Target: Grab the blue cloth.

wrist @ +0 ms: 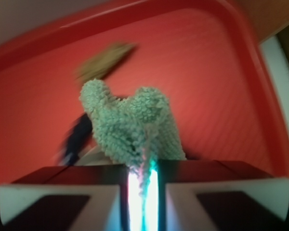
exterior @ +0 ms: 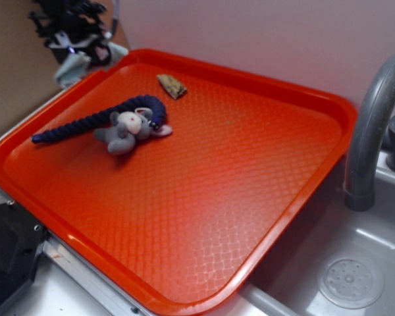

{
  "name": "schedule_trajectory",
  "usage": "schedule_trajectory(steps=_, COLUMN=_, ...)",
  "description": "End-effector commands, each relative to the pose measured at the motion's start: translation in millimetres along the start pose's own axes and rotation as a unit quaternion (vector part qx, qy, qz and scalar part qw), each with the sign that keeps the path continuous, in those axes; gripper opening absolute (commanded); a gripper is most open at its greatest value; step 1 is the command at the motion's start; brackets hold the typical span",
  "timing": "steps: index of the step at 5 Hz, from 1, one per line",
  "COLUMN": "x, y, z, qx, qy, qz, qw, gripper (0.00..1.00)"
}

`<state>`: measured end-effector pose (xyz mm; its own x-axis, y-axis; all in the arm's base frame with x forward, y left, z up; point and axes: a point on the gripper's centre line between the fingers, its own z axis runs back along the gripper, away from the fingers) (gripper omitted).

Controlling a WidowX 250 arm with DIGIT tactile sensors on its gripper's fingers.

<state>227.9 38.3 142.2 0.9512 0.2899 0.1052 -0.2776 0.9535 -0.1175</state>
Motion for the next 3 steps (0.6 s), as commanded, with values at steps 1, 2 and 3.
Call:
schedule_trajectory(steps=1, x=-20.8, y=-27.4, z=98.8, qx=-0.025, qy=-0.038, qz=-0.105, qw=0.993, gripper=0.00)
schedule_trajectory(steps=2, x=-13.3, y=-27.8, z=80.4, qx=-0.008, qy=-0.029, qz=-0.112, qw=0.993, gripper=0.00)
schedule_trajectory(steps=3, x=-17.1, y=-30.7, z=68.1, qx=0.010, qy=-0.036, qz=-0.131, qw=0.991, gripper=0.00)
